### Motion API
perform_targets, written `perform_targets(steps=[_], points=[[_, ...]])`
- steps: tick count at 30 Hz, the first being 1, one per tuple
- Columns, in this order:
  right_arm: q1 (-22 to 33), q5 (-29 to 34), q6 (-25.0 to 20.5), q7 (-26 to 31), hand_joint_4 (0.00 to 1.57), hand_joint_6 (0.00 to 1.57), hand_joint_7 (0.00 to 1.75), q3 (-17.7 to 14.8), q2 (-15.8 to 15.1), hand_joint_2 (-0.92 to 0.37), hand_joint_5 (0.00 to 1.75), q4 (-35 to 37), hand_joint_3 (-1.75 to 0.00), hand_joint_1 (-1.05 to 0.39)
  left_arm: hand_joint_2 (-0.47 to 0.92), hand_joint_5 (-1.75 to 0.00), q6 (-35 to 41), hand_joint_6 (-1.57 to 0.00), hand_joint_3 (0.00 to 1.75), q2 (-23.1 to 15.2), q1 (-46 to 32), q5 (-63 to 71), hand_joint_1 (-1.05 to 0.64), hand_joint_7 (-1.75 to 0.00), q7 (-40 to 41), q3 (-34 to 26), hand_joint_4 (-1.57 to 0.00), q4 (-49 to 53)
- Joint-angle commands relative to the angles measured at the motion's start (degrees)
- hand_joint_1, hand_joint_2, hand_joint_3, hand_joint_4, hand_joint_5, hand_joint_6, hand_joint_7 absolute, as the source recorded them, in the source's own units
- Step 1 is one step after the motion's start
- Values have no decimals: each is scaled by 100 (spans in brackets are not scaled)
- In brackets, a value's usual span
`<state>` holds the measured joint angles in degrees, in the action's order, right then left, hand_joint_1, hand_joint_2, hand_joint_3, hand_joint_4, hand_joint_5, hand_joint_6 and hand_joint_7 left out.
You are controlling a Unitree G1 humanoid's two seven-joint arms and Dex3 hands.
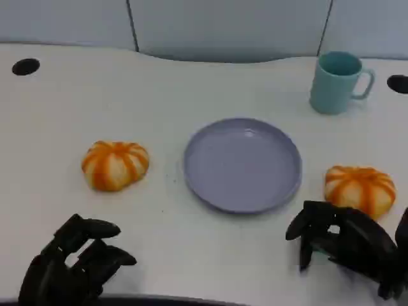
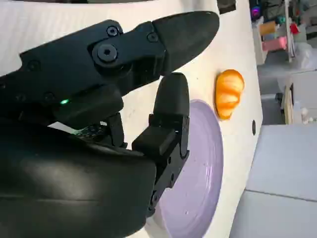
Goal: Grasp the bread from the table and place it into the plate.
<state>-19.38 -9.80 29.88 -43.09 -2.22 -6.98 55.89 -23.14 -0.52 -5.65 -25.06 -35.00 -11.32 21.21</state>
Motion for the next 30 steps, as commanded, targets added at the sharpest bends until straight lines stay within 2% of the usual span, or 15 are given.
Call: perform_targets(steps=[1, 3, 4, 6, 13, 18, 26, 30], points=[[32, -99, -217, -142, 64, 70, 100, -106, 7, -92, 147, 177, -11, -53, 91, -137, -53, -41, 0, -83, 41, -40, -42, -120, -76, -69, -48, 64], [12, -161, -367, -193, 65, 70, 96, -136, 14, -92, 141, 163, -11, -53, 91, -137, -58, -41, 0, -66, 29, -52, -42, -119, -86, -71, -47, 56], [-1, -212, -434, -237, 70, 74, 85, -172, 26, -92, 129, 179, -8, -53, 91, -135, -83, -42, 0, -58, 26, -55, -40, -117, -101, -74, -49, 67], [-35, -341, -498, -416, 73, 78, 70, -264, 55, -92, 117, 255, -8, -49, 91, -134, -113, -42, 0, -45, 25, -70, -40, -115, -136, -81, -50, 87], [-101, -405, -767, -687, 76, 82, 49, -332, 39, -92, 102, 346, -11, -41, 90, -130, -97, -45, 0, -61, 19, -63, -42, -111, -159, -83, -53, 94], [-102, -445, -1020, -728, 78, 86, 41, -398, 47, -92, 97, 278, -10, -39, 90, -130, -54, -45, 0, -71, 45, -110, -41, -111, -209, -100, -52, 127], [-77, -365, -1070, -677, 79, 88, 37, -397, 61, -92, 97, 180, -11, -40, 90, -130, -101, -44, 0, -43, 43, -88, -39, -110, -194, -106, -51, 73], [-79, -368, -1185, -656, 78, 89, 36, -396, 79, -92, 99, 132, -12, -39, 90, -131, -354, -44, 0, -131, 129, 151, -48, -109, -157, -44, -49, -68]])
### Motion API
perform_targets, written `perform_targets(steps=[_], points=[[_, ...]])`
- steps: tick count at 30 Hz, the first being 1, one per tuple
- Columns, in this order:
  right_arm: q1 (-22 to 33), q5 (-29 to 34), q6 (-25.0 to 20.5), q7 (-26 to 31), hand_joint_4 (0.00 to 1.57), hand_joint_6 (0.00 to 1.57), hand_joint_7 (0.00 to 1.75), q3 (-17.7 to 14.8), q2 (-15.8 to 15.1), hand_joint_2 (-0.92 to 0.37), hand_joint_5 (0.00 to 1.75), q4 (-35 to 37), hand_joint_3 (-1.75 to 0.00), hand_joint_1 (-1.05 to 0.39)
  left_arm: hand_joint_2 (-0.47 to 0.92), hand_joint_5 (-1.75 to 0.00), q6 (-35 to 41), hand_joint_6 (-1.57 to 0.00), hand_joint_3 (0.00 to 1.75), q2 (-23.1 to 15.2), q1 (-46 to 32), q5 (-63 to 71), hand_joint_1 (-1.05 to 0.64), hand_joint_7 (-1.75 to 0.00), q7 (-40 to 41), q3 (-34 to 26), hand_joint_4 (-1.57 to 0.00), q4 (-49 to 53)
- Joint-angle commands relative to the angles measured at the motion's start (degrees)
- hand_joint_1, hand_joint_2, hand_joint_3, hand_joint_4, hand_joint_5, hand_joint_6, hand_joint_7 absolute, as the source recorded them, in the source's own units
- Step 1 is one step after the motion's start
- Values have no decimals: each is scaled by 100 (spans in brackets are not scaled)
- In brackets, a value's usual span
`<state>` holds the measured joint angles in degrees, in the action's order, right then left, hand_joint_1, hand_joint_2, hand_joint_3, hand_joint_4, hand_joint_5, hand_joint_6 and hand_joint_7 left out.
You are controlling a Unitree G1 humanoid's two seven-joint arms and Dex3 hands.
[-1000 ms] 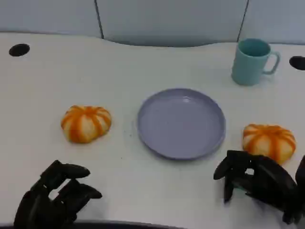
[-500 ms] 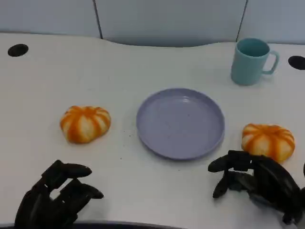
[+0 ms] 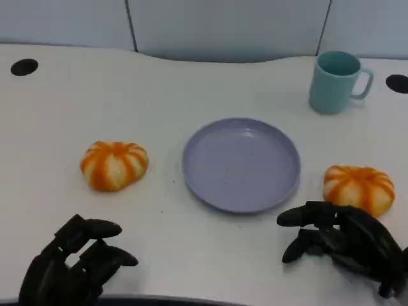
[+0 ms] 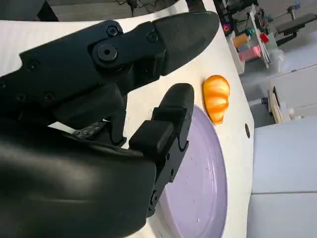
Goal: Grasp the bread from the table and place it into the plate.
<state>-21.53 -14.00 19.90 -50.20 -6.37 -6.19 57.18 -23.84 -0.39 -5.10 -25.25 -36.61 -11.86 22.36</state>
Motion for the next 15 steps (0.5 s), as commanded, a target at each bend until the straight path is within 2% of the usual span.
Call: perform_targets(steps=[1, 4, 7, 12, 15], points=[[138, 57, -195, 67, 78, 89, 36, 21, 9, -92, 100, -3, -12, -39, 90, -131, -360, -44, 0, -177, 98, 215, -49, -108, -20, 27, -48, -235], [126, 23, -189, 26, 76, 89, 35, -6, 39, -92, 101, 50, -12, -37, 91, -125, -411, -43, 0, -276, 149, 259, -48, -101, -57, 84, -41, -540], [125, 45, -146, 52, 77, 90, 35, -4, 58, -92, 101, 67, -12, -38, 91, -113, -610, -44, 0, -423, 119, 802, -51, -85, 328, 122, -41, -989], [131, 51, -99, 45, 76, 90, 34, -4, 80, -92, 102, 53, -11, -39, 90, -103, -955, -46, 0, -842, 66, 2114, -49, -66, 1029, 102, -41, -1640], [149, 109, -53, 91, 76, 91, 34, 39, 72, -92, 102, -20, -11, -41, 88, -91, -1041, -52, 0, -1174, 100, 3158, -46, -47, 1569, 38, -43, -2083]])
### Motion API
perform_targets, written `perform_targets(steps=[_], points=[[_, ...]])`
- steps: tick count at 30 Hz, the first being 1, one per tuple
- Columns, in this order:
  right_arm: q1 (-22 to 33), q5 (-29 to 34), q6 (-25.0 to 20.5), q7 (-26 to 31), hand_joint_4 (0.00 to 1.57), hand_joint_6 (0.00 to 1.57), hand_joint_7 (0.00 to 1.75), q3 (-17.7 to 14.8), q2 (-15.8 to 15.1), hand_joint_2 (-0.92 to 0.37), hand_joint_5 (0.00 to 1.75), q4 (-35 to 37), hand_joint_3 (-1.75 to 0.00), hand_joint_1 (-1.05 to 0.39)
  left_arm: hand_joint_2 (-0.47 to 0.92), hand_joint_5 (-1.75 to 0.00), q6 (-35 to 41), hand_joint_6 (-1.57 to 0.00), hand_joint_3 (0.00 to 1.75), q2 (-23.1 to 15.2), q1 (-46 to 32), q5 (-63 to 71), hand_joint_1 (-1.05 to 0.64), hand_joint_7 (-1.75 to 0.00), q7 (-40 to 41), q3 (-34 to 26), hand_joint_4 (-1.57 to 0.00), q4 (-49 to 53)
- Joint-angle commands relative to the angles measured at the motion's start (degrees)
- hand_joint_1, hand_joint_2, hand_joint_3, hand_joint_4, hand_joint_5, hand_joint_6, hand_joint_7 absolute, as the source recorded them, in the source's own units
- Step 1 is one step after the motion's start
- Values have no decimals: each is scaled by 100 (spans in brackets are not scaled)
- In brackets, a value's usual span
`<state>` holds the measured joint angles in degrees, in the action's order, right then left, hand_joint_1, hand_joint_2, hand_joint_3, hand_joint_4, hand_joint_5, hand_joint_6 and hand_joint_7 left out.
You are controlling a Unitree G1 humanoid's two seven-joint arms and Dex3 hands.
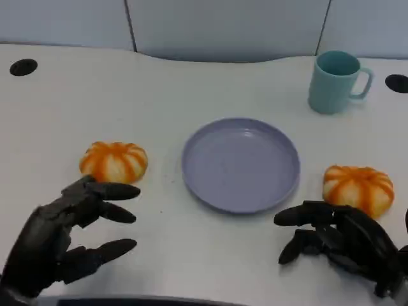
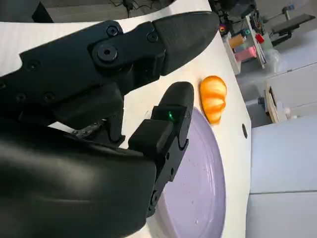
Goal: Grasp the bread from the table and place it into the plate.
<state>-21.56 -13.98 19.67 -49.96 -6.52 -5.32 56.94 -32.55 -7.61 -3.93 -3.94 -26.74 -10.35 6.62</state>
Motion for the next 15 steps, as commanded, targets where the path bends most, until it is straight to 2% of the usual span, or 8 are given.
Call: perform_targets(steps=[1, 4, 7, 9, 11, 15], points=[[161, 122, -42, 85, 76, 91, 33, 68, -18, -92, 102, -27, -11, -41, 89, -88, -228, -51, 0, -603, 36, 1508, -46, -41, 804, -143, -41, -623], [183, 171, -11, 119, 76, 91, 33, 96, -25, -92, 101, -77, -12, -40, 91, -80, -125, -48, 1, -952, 154, 2596, -54, -28, 1314, -150, -33, -955], [182, 132, -15, 87, 75, 91, 33, 73, -6, -92, 101, -55, -12, -39, 92, -60, 116, -47, 2, -1200, 268, 3357, -60, -13, 1674, -97, -30, -1221], [180, 106, -12, 76, 75, 91, 33, 53, 10, -92, 101, -36, -12, -38, 92, -54, 321, -47, 2, -1381, 374, 3875, -62, -10, 1853, -25, -31, -1349], [179, 84, -5, 63, 75, 90, 33, 32, 23, -92, 101, -18, -13, -38, 92, -41, 521, -43, 5, -1552, 478, 4352, -68, -4, 2001, 55, -30, -1451], [178, 84, -1, 56, 75, 90, 33, 21, 28, -92, 101, -12, -13, -37, 92, -37, 715, -42, 6, -1685, 478, 4489, -70, -3, 2178, 202, -31, -1513]])
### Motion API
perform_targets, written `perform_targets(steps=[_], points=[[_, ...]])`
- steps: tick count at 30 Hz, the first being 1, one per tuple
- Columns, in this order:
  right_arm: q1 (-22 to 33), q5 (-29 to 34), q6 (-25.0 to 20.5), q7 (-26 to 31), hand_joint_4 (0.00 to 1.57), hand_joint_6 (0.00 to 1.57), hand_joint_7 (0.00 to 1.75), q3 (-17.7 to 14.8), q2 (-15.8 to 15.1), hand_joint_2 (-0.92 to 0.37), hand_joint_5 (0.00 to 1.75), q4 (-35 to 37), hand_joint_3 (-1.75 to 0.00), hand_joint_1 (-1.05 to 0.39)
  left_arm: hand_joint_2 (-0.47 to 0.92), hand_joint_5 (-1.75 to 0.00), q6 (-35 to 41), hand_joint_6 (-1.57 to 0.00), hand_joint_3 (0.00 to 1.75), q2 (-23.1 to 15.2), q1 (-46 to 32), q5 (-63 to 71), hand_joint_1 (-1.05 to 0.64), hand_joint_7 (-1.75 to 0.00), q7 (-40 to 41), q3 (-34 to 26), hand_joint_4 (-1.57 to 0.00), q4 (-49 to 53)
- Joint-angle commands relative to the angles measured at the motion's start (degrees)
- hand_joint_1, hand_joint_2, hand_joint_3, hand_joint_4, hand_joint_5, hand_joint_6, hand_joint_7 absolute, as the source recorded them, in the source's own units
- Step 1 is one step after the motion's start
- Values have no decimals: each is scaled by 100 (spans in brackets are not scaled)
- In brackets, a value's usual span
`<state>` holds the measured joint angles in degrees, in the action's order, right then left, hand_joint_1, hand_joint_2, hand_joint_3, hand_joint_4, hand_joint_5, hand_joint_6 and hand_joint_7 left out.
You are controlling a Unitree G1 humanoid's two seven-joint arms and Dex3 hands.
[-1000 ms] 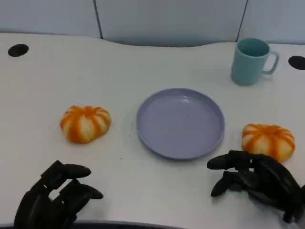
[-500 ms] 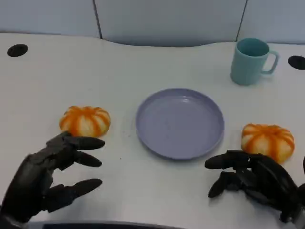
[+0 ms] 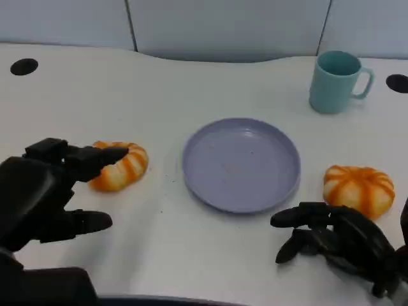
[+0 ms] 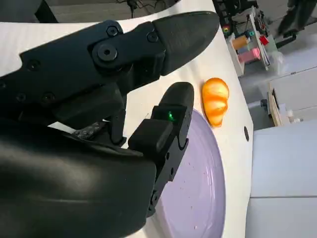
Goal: Grasp the bread from the table and place it into the plate.
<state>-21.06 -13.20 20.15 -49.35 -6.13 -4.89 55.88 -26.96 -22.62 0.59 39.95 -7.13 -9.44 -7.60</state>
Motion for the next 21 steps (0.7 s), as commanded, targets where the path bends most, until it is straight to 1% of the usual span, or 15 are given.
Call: perform_targets(steps=[1, 2, 3, 6, 8, 12, 21], points=[[132, 33, 43, -11, 75, 90, 33, -8, -10, -92, 101, 126, -13, -37, 92, -36, 364, -42, 6, -334, 308, 434, -70, -3, 144, 248, -31, 11], [134, 53, 117, -16, 75, 90, 32, -1, -7, -92, 101, 152, -13, -41, 92, -27, 531, -37, 4, -451, 520, 684, -76, -1, 93, 360, -27, 87], [143, 90, 154, 0, 75, 90, 32, 23, -17, -92, 100, 142, -12, -42, 92, -22, 759, -34, 3, -540, 745, 946, -78, -1, -12, 493, -26, 163], [139, 142, 131, 34, 74, 91, 33, 63, -52, -92, 99, 138, -11, -44, 92, -13, 1258, -28, 3, -675, 1158, 1274, -83, 0, -281, 832, -21, 350], [131, 112, 123, 0, 74, 91, 33, 49, -48, -92, 99, 160, -11, -44, 92, -11, 1486, -25, 3, -717, 1362, 1329, -84, 0, -355, 1027, -19, 506], [150, 154, 181, 43, 74, 91, 33, 82, -59, -92, 99, 117, -11, -43, 92, -8, 1743, -22, 3, -763, 1932, 1396, -84, 0, -292, 1444, -15, 1218], [141, 123, 178, -5, 74, 90, 33, 47, -65, -92, 99, 168, -10, -41, 92, -5, 2156, -18, 5, -641, 3141, 1335, -84, 0, -236, 2276, -13, 2952]])
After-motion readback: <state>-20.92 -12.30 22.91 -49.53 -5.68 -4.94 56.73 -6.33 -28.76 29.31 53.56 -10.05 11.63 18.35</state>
